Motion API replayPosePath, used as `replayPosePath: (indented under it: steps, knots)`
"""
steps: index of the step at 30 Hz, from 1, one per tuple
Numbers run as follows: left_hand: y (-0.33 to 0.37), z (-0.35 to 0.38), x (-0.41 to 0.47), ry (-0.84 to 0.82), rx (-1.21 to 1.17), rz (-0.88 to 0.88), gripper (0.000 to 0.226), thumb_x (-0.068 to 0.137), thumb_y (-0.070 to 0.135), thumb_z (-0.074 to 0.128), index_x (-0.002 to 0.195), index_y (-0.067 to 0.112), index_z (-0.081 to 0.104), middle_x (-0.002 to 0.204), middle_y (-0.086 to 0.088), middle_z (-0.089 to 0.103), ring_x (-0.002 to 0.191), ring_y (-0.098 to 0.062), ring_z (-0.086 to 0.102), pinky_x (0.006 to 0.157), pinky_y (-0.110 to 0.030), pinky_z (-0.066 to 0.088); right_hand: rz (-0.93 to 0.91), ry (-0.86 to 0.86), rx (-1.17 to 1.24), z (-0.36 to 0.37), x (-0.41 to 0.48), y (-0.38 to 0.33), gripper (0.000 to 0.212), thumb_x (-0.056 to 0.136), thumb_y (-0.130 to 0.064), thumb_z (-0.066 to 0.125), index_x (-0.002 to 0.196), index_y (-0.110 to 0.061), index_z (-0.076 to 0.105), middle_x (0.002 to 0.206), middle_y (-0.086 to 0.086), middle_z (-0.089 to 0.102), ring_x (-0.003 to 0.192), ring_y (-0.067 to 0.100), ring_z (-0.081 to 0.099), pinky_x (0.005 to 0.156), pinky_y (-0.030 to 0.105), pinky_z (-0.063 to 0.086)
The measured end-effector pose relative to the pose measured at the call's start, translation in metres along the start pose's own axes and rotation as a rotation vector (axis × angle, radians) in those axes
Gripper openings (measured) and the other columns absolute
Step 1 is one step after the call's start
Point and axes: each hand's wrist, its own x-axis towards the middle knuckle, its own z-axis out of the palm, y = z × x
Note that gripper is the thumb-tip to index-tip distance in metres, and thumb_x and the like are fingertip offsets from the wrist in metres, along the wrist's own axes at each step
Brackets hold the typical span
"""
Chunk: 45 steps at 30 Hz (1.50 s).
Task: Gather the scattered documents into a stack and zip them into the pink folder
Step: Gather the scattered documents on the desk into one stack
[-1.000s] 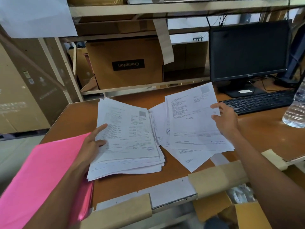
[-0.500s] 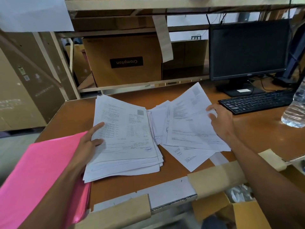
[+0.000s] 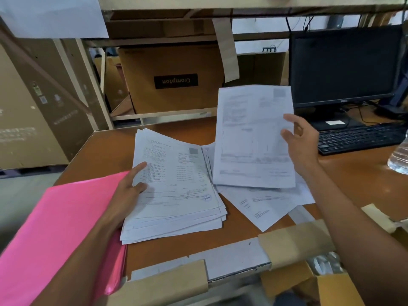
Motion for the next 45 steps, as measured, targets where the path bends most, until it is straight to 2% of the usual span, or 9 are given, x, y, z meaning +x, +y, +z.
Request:
replayPosePath:
  steps: [5,11,16,18,23,29,33,40,45]
  knots:
    - [-0.001,0.001,0.0,-0.007,0.009,-0.015,0.057,0.102,0.004,0.049,0.15,0.035,0.044,0.159,0.006,0.039,0.145,-0.019,0.036,0.111,-0.033,0.03,0.299,-0.063,0.36,0.032,-0.001,-0.019,0.036,0.096,0.006,0.058,0.127,-0.011,0.066,0.115,0.001,0.073,0.104,0.019,0.072,0.078,0.029,0.06]
    - [0.014,0.008,-0.009,0.047,-0.151,-0.046,0.046,0.108,0.022,0.042,0.154,0.028,0.039,0.151,0.013,0.038,0.136,-0.007,0.035,0.103,-0.018,0.032,0.176,-0.372,-0.336,0.102,-0.046,0.003,0.042,0.089,0.006,0.065,0.125,-0.015,0.069,0.133,0.005,0.064,0.122,0.022,0.059,0.094,0.024,0.046]
    - [0.02,0.013,-0.017,0.021,-0.238,-0.041,0.036,0.105,0.054,0.027,0.139,0.048,0.039,0.126,0.039,0.048,0.104,0.029,0.049,0.091,-0.005,0.039,0.111,-0.469,-0.457,0.149,-0.089,-0.005,0.045,0.097,0.001,0.055,0.137,-0.018,0.061,0.138,0.007,0.059,0.114,0.027,0.062,0.088,0.032,0.057]
    - [0.018,0.009,-0.013,-0.008,-0.215,-0.004,0.048,0.1,0.063,0.041,0.147,0.052,0.035,0.142,0.032,0.047,0.127,0.014,0.048,0.107,-0.022,0.041,0.124,-0.499,-0.466,0.16,-0.098,-0.009,0.045,0.098,0.0,0.055,0.139,-0.017,0.057,0.139,0.008,0.058,0.115,0.028,0.061,0.088,0.036,0.059]
    - [0.005,0.001,-0.003,-0.063,-0.006,0.021,0.069,0.096,0.009,0.065,0.151,0.042,0.04,0.156,0.017,0.037,0.142,-0.01,0.035,0.115,-0.036,0.032,0.081,-0.632,-0.498,0.165,-0.101,-0.005,0.045,0.101,-0.01,0.057,0.145,-0.023,0.05,0.144,0.003,0.054,0.123,0.023,0.056,0.082,0.024,0.052]
    - [-0.004,0.0,0.002,-0.028,-0.039,-0.042,0.057,0.1,0.001,0.054,0.145,0.036,0.052,0.156,0.009,0.041,0.145,-0.018,0.035,0.113,-0.035,0.031,0.104,-0.329,-0.891,0.119,-0.051,0.023,0.044,0.1,-0.033,0.058,0.141,-0.019,0.049,0.142,0.008,0.055,0.132,0.031,0.047,0.108,0.047,0.037]
    - [0.001,0.001,0.001,0.012,-0.097,-0.032,0.058,0.099,-0.003,0.053,0.145,0.032,0.054,0.152,0.008,0.047,0.138,-0.018,0.043,0.107,-0.034,0.038,0.236,-0.378,-1.126,0.093,-0.039,0.039,0.067,0.093,-0.056,0.061,0.145,-0.019,0.041,0.147,0.012,0.05,0.136,0.035,0.042,0.111,0.052,0.035]
    - [0.003,0.001,-0.001,0.026,-0.066,-0.031,0.059,0.098,-0.002,0.054,0.146,0.032,0.053,0.151,0.008,0.047,0.136,-0.018,0.044,0.109,-0.036,0.037,0.243,-0.399,-0.84,0.094,-0.036,0.03,0.047,0.089,-0.015,0.075,0.132,-0.02,0.058,0.127,0.009,0.062,0.106,0.026,0.061,0.079,0.033,0.054]
    - [0.005,0.001,-0.004,0.036,-0.055,-0.032,0.058,0.099,-0.001,0.053,0.146,0.032,0.052,0.147,0.01,0.047,0.13,-0.015,0.045,0.102,-0.032,0.037,-0.006,-0.822,-1.17,0.076,-0.05,0.018,0.049,0.106,-0.046,0.042,0.148,-0.022,0.046,0.153,0.0,0.048,0.138,0.025,0.046,0.112,0.044,0.036]
